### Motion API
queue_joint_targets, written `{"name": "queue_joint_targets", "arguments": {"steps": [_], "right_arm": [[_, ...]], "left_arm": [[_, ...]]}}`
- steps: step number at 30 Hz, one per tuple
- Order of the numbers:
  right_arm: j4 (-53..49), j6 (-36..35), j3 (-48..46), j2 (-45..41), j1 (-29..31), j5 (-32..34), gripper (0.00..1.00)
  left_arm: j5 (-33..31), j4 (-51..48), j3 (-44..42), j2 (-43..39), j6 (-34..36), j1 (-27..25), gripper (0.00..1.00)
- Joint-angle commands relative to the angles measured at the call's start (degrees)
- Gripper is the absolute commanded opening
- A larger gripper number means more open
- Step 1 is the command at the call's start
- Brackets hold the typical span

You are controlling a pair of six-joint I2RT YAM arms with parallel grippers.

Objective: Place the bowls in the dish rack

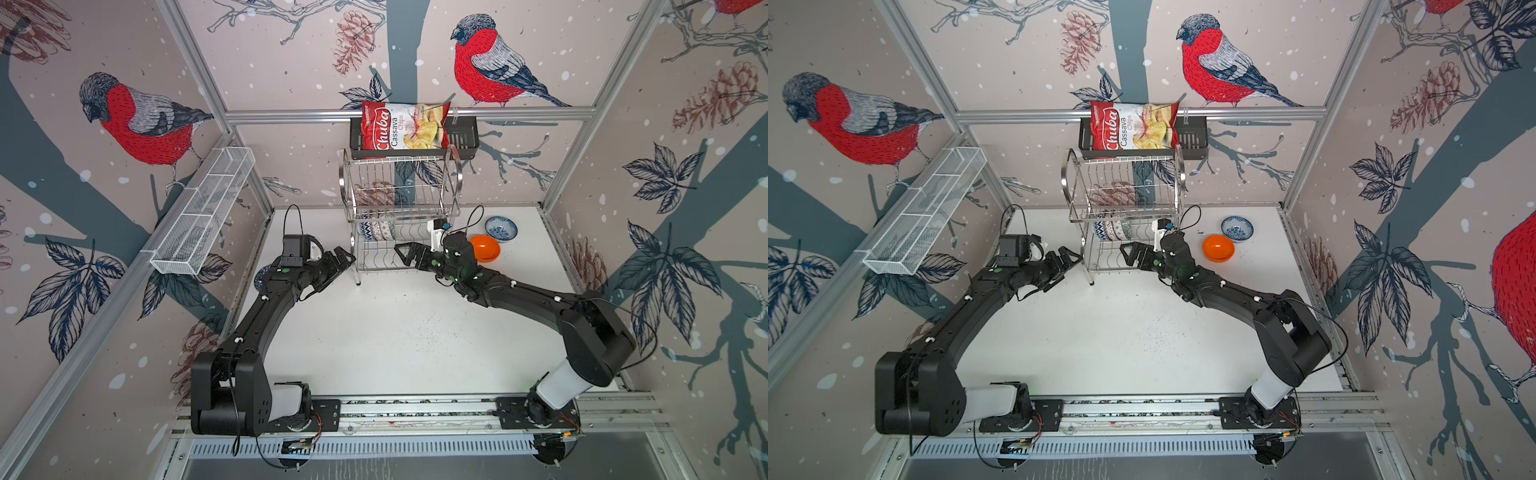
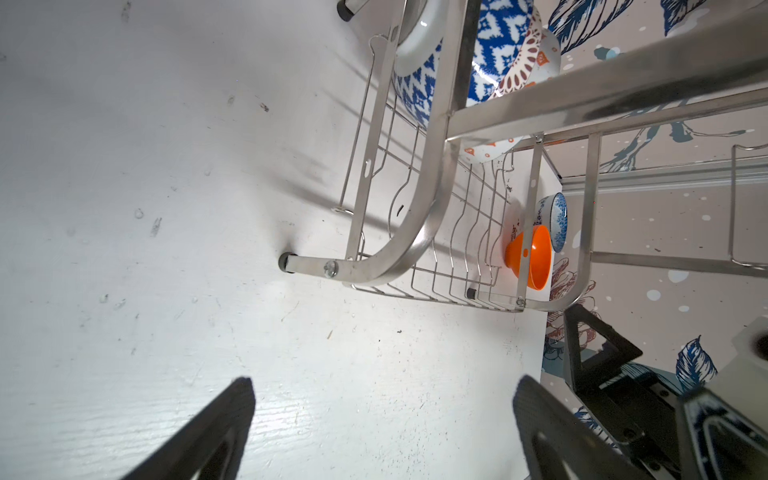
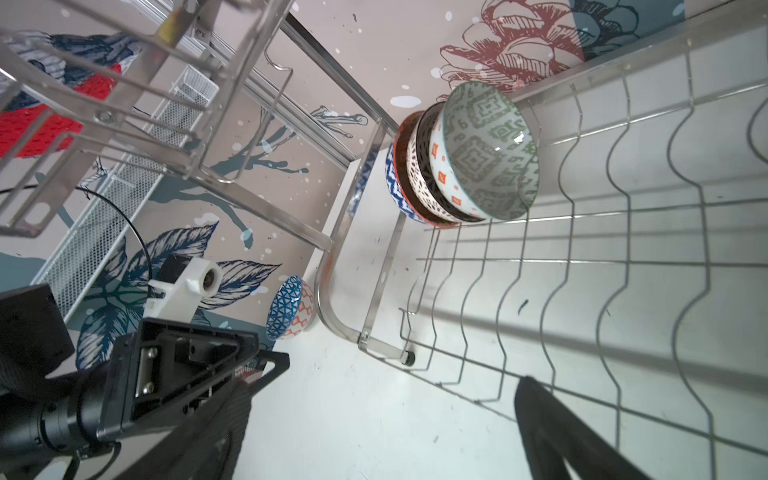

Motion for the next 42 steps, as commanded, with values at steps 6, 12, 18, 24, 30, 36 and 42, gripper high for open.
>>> {"name": "queue_joint_targets", "arguments": {"steps": [6,12,18,24,30,36,42], "right_arm": [[-11.92,-5.51,-1.55,-5.22,1.46,7.83,0.99],[-11.25,-2.79,-8.43,-12.15,2.03,11.20,1.00],[-13.51,-1.26,-10.64,-15.66,1.25,11.48,1.00],[-14.51,-1.66,-13.14,-18.07,0.32,8.31,1.00],[-13.52,-4.70,-13.16,-18.25,-0.25,8.94,1.00],[-14.41,-6.44,-11.06,-15.82,1.03,9.92,1.00],[-15.80,-7.05,-9.51,-14.33,2.29,10.94,0.99]], "left_arm": [[-7.63,-10.69,5.72,0.43,0.00,3.66,0.97],[-12.73,-18.15,10.94,3.58,3.84,6.66,0.97],[-17.45,-23.93,13.91,6.35,6.66,7.18,0.97],[-29.49,-29.44,17.21,11.43,8.61,7.71,0.97],[-34.40,-27.52,19.78,16.55,11.82,9.79,0.97],[-40.02,-27.35,26.70,23.76,16.70,11.77,0.92],[-42.16,-24.72,30.72,30.79,19.98,11.95,0.81]]}}
